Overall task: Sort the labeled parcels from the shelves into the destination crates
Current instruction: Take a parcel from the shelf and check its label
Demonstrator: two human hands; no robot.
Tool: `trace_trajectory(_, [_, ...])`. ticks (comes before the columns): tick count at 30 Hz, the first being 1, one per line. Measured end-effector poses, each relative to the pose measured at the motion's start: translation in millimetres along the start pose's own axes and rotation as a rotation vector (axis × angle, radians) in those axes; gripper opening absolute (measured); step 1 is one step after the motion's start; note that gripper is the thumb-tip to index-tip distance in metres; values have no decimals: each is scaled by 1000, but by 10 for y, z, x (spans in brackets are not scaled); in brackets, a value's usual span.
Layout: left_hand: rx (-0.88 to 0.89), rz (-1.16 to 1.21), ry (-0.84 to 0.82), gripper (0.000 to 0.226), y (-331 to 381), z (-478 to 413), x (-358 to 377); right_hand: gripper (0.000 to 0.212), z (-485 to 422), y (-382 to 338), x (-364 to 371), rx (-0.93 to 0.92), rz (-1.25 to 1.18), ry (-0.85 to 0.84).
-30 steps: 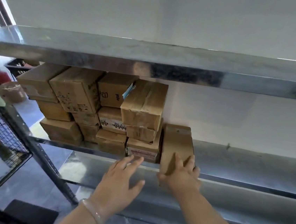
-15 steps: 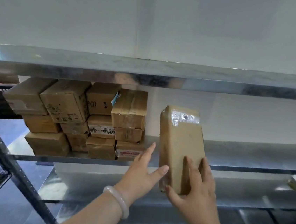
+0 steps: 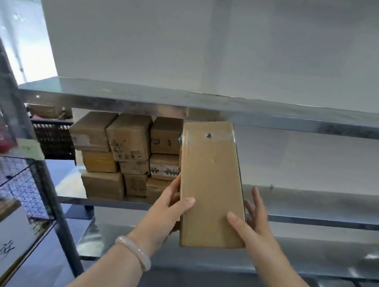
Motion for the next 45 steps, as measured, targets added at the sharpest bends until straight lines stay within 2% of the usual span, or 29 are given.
trace_trajectory(1, [-1, 19, 18, 65, 45, 94, -82, 110, -9, -52, 84, 24, -90, -91])
trace_trajectory(3, [54, -55, 105, 65, 126, 262, -237, 102, 12, -169, 312, -5, -110, -135])
trace_trajectory(5, [115, -233, 221, 74, 213, 414, -401, 93, 63, -280, 590, -60, 64, -28])
trace_trajectory(7, [120, -313, 256, 99, 285, 563, -549, 100, 117, -396, 873, -133, 311, 69])
trace_trajectory(9, [118, -322, 219, 122, 338, 733, -673, 110, 222, -533, 1173, -250, 489, 53])
trace_trajectory(10, [126, -266, 222, 126, 373, 834, -753, 112, 288, -581, 1324, -324, 550, 7])
trace_trajectory(12, [159, -60, 289, 116, 448, 1042, -960, 108, 393, -628, 1577, -454, 597, -97])
trace_trajectory(13, [168, 33, 338, 110, 477, 1159, -1084, 103, 432, -646, 1676, -472, 536, -162])
trace_trajectory(16, [144, 262, 374, 89, 540, 1540, -1390, 87, 484, -726, 1904, -367, 162, -347])
trace_trajectory(18, [133, 393, 377, 76, 575, 1779, -1521, 92, 517, -799, 2063, -314, 46, -468])
trace_trajectory(21, [132, 454, 450, 57, 610, 2046, -1679, 97, 651, -929, 2347, -358, 62, -604])
trace_trajectory(24, [196, 375, 576, 54, 675, 2272, -1899, 92, 783, -1072, 2581, -474, 217, -504])
trace_trajectory(26, [248, 251, 642, 61, 719, 2418, -2031, 99, 838, -1125, 2698, -535, 336, -415])
trace_trajectory(29, [270, 200, 646, 85, 732, 2594, -2179, 114, 947, -1176, 2853, -690, 511, -341])
trace_trajectory(32, [286, 196, 648, 88, 728, 2709, -2255, 122, 1028, -1181, 3019, -808, 589, -325])
trace_trajectory(35, [331, 209, 711, 100, 748, 2793, -2323, 108, 1094, -1231, 3144, -925, 717, -340])
trace_trajectory(37, [371, 222, 747, 105, 769, 2836, -2356, 100, 1116, -1276, 3190, -927, 750, -346])
trace_trajectory(42, [458, 157, 805, 90, 903, 2978, -2376, 103, 1176, -1378, 3318, -940, 788, -365])
trace_trajectory(45, [461, 114, 807, 84, 987, 3122, -2385, 97, 1224, -1447, 3413, -954, 730, -362])
Point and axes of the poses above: each hand's wrist, its own z-axis away from the middle knuckle, its own x-axis out of the palm, y = z × x, the point moved 2 cm from there along -z, towards the middle knuckle, and after that the axes turned 13 degrees about z, right-handed, at the moved point
